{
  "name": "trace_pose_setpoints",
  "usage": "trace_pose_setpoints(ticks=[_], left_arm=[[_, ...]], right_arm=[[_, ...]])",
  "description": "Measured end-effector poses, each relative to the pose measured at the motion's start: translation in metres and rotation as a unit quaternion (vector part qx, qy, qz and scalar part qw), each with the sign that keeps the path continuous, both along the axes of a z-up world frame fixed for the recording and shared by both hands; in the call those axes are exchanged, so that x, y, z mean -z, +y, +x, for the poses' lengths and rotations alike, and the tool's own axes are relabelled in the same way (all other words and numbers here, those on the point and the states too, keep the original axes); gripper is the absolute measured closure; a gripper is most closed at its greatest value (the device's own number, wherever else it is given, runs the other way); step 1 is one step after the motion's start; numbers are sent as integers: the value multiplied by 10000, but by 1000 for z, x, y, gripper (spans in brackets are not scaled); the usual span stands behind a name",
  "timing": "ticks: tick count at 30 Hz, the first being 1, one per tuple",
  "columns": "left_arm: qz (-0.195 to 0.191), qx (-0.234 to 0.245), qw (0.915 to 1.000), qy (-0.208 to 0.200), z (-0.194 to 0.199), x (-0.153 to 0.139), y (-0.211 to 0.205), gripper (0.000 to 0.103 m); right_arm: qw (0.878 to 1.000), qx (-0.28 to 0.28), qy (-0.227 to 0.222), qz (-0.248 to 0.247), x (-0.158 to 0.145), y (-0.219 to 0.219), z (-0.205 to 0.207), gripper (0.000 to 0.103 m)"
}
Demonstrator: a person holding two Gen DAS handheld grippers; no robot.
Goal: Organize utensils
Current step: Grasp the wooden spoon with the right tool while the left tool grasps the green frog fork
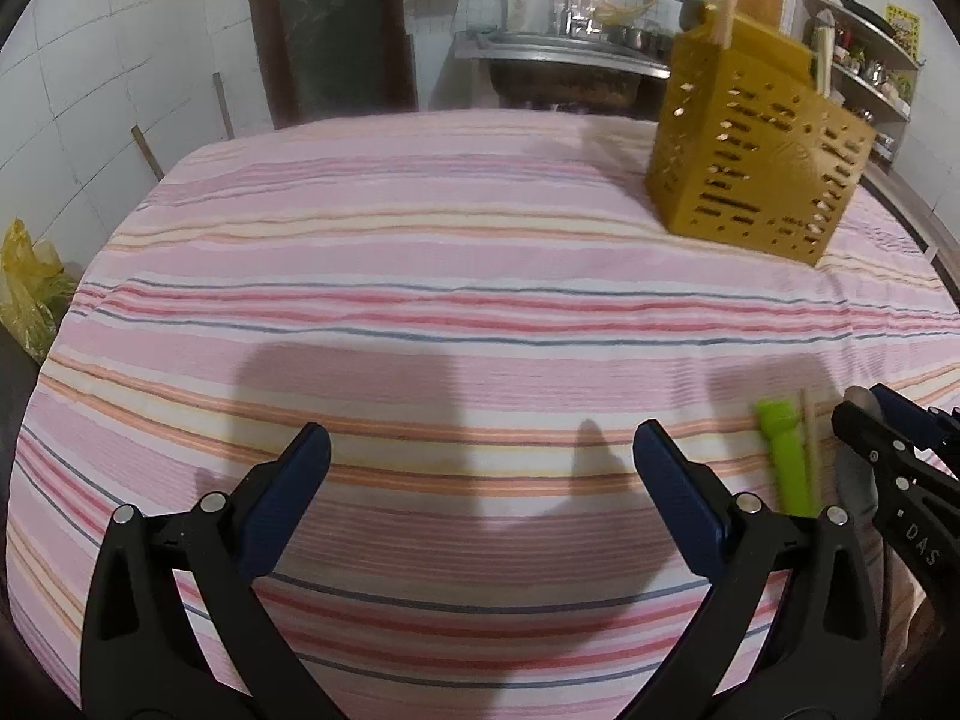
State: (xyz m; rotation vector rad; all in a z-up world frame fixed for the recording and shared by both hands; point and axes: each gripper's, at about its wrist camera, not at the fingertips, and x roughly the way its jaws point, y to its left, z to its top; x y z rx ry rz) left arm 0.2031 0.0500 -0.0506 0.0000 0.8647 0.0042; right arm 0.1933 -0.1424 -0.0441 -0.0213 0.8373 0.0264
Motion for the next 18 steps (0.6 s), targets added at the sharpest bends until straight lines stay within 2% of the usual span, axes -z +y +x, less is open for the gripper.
trace_pose_setpoints(ticks=[8,14,16,18], left_arm=[[-118,434,9990,-75,-6,-11,-38,6],[-313,657,9971,217,-5,-1,-69,16],[-231,774,9964,256,-8,2,-80,25],[-155,854,9958,297,-10,4,-87,29]], right_arm=[[9992,402,40,59,-2,-53,-3,67],[9982,599,58,75,3,-82,-7,67],[9980,626,53,76,4,-86,-7,67],[9979,637,50,92,6,-90,-6,67]])
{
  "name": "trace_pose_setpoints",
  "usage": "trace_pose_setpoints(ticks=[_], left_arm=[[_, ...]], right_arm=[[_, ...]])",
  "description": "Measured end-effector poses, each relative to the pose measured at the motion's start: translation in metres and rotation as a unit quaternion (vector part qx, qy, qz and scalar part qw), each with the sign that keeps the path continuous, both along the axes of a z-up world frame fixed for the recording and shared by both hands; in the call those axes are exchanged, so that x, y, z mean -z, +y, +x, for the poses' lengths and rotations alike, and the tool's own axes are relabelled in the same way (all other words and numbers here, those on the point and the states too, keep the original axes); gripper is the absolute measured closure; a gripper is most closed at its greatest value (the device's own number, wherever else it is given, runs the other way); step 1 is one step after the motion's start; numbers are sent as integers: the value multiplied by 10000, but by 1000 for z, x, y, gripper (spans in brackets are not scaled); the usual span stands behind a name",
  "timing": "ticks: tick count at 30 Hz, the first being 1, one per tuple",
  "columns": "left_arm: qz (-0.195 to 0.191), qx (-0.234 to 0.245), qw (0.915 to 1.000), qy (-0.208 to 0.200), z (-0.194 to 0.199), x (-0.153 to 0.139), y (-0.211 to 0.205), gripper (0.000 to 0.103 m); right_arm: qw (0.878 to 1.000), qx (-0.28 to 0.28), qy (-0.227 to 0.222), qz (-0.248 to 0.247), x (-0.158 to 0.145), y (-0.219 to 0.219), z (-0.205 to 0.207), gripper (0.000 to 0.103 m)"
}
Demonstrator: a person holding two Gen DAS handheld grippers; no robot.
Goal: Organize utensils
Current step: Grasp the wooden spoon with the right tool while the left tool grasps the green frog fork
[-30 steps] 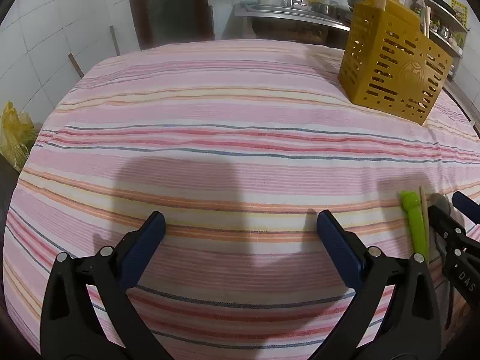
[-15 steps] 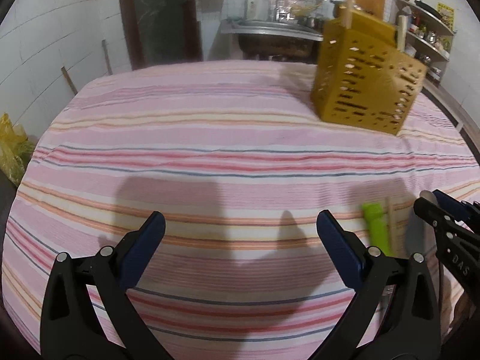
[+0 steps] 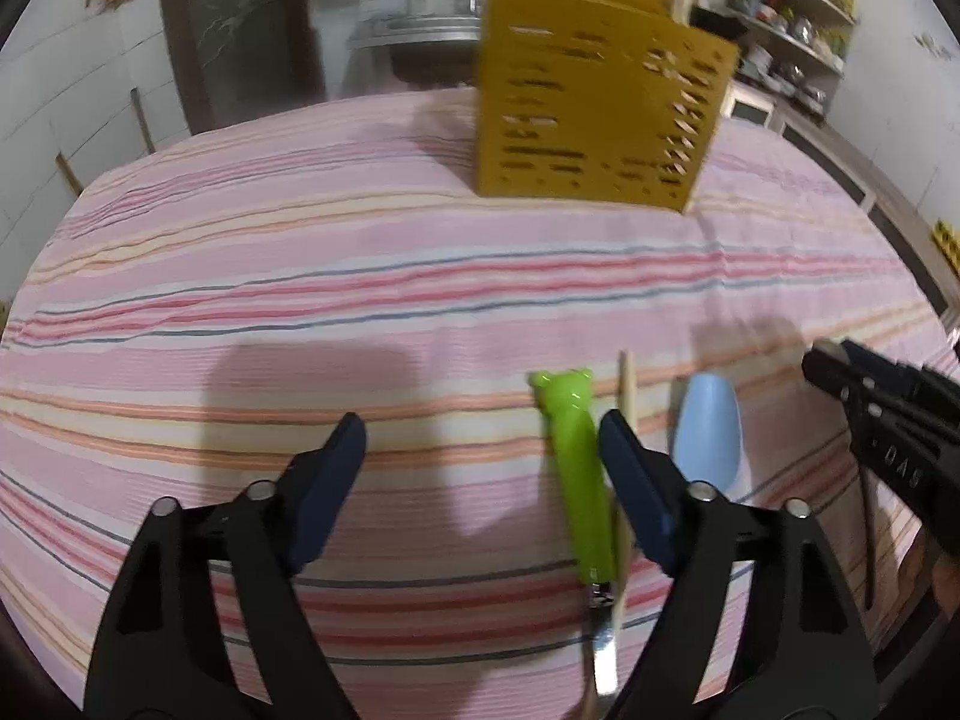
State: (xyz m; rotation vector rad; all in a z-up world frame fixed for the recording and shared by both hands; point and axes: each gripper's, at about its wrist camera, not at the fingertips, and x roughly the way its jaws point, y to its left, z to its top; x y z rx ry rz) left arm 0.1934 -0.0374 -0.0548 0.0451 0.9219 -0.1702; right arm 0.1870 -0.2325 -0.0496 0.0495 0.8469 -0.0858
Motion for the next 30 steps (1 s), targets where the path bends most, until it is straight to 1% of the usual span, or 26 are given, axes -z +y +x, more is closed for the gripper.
trace_pose_setpoints(ticks=[2,4,7,11,14,16,19,21,26,30], left_arm=[[-58,4,10000,63,0,1,-2,36],[-89,1,9997,219,-1,2,-7,47],[201,-4,9996,175,-1,5,-15,49],[212,-75,9996,184,2,5,-16,53],[211,-103,9994,242,6,4,-20,62],[260,-43,9992,284,8,4,-26,73],[326,32,9990,306,11,3,-30,82],[251,32,9992,323,14,3,-29,85],[20,-32,9996,274,17,2,-24,85],[-10,-69,9999,156,15,1,-21,85]], right_arm=[[10000,-3,-3,24,1,-3,0,67],[10000,-24,-7,46,3,-4,0,67],[9999,-57,-24,80,5,-5,0,67],[9998,-84,-48,148,5,-7,-1,67],[9998,-93,-59,167,5,-7,-2,67],[9998,-107,-60,158,6,-6,-2,67],[9998,-101,-85,160,5,-5,-1,67],[9997,-83,-132,175,3,-5,-3,67],[9996,-79,-189,168,0,-4,-6,67],[9996,-109,-209,150,-1,0,-6,67]])
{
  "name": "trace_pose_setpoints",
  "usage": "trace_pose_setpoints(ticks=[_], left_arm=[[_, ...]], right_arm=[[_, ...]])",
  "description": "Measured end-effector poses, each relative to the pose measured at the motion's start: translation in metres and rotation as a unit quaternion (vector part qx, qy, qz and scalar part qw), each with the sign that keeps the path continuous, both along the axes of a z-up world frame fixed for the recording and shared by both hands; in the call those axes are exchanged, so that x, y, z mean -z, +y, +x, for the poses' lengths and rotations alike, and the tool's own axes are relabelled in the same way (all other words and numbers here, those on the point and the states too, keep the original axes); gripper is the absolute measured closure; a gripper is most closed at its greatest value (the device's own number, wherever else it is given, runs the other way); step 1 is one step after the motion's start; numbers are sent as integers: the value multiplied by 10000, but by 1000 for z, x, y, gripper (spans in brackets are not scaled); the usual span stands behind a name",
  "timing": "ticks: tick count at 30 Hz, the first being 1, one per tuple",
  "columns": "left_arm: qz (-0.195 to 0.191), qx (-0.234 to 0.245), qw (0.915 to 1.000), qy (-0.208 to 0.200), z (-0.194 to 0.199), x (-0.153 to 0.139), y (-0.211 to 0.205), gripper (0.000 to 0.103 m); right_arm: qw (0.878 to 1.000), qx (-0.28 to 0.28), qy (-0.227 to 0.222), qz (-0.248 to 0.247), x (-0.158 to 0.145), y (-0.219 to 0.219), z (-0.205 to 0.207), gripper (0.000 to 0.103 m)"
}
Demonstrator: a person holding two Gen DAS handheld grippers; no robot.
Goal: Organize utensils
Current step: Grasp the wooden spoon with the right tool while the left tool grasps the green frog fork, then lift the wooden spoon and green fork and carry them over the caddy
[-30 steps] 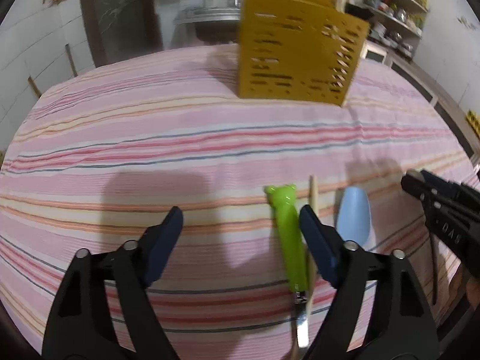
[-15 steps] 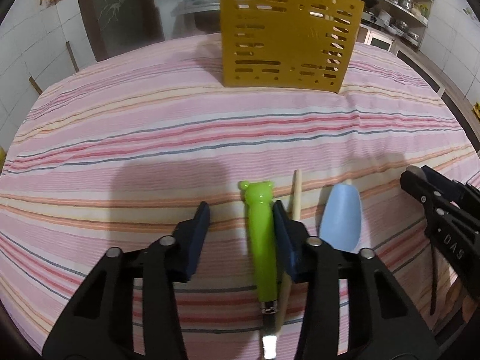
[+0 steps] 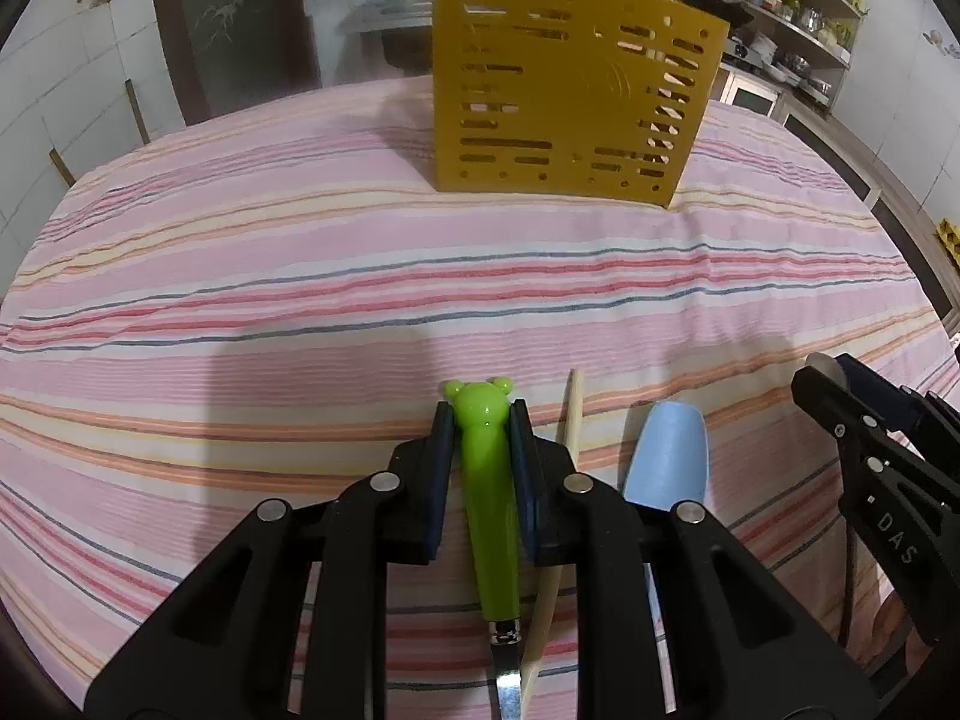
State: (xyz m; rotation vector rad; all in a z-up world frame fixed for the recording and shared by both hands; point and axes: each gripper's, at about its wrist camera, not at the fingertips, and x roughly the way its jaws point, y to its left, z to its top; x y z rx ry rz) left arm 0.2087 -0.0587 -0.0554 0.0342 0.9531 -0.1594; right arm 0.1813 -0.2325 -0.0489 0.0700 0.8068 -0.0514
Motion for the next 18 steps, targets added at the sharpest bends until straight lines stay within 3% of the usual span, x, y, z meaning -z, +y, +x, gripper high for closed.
trace_pose_setpoints(ticks=[7,18], left_arm=[[-43,-142,9981,-606,-12,-24,14,85],[-48,-256,9860,-1645,-40,-74,36,85]], right_arm=[[9998,-41,-188,27,-9,5,-2,67],[9965,-66,-828,27,-37,13,-14,67]])
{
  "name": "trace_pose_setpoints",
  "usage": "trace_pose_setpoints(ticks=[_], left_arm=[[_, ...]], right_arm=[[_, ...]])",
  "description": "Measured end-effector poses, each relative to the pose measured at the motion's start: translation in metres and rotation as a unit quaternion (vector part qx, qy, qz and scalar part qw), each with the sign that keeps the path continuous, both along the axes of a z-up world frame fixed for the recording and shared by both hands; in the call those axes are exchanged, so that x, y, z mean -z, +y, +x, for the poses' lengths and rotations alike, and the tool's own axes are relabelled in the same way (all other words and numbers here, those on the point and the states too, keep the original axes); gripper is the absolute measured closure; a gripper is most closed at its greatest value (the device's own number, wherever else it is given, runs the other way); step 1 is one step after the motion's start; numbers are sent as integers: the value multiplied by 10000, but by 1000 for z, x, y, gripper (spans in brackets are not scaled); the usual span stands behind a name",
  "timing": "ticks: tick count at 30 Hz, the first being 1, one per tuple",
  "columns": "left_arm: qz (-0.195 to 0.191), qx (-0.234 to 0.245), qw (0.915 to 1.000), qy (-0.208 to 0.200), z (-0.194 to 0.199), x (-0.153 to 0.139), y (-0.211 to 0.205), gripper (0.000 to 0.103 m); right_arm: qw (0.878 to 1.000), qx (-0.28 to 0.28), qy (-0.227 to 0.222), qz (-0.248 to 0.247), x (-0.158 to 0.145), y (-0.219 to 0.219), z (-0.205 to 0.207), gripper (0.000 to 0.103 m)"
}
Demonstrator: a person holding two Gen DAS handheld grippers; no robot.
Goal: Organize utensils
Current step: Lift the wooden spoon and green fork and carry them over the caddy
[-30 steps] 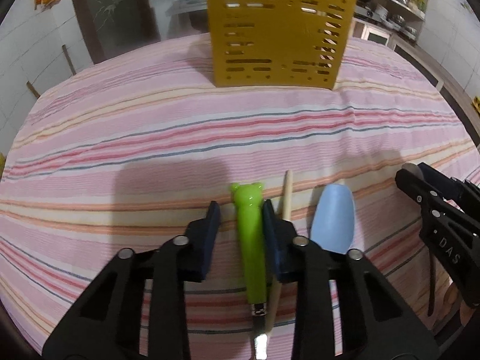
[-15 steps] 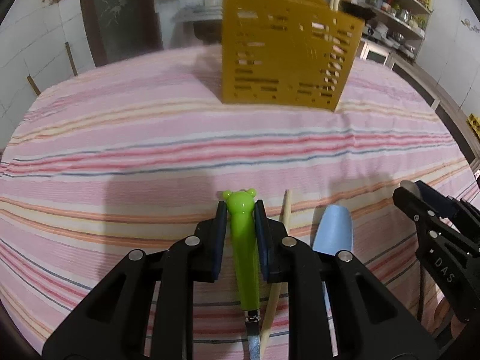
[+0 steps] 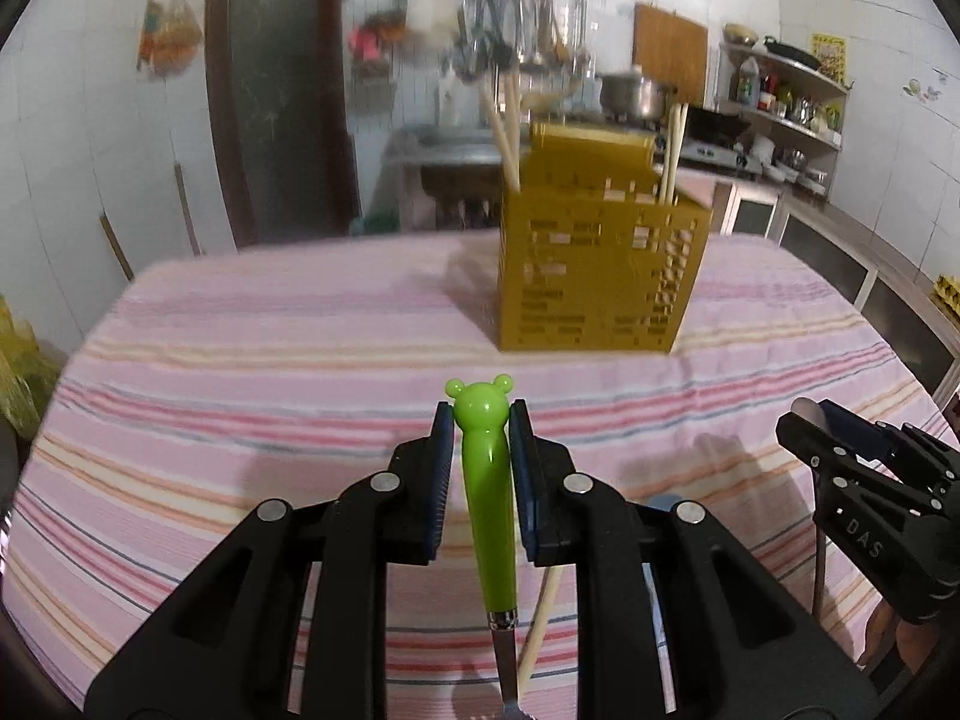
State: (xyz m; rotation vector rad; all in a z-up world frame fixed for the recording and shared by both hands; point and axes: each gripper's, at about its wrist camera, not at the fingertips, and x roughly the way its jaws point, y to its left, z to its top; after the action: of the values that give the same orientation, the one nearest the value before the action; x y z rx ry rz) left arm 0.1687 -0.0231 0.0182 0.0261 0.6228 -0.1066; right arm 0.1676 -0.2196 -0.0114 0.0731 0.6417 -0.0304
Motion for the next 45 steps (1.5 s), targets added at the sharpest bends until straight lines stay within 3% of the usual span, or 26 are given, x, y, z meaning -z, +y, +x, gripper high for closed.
trace_pose_setpoints(ticks=[17,45], left_arm=[[-175,78,9979,-620,-21,-35,17,85],[-414,152,9943,-967,-25,-71,15,85]], right_arm=[[9951,116,-981,50,-40,-1,-10,67],[9920,-77,-1257,-49,-65,9,-13,67]])
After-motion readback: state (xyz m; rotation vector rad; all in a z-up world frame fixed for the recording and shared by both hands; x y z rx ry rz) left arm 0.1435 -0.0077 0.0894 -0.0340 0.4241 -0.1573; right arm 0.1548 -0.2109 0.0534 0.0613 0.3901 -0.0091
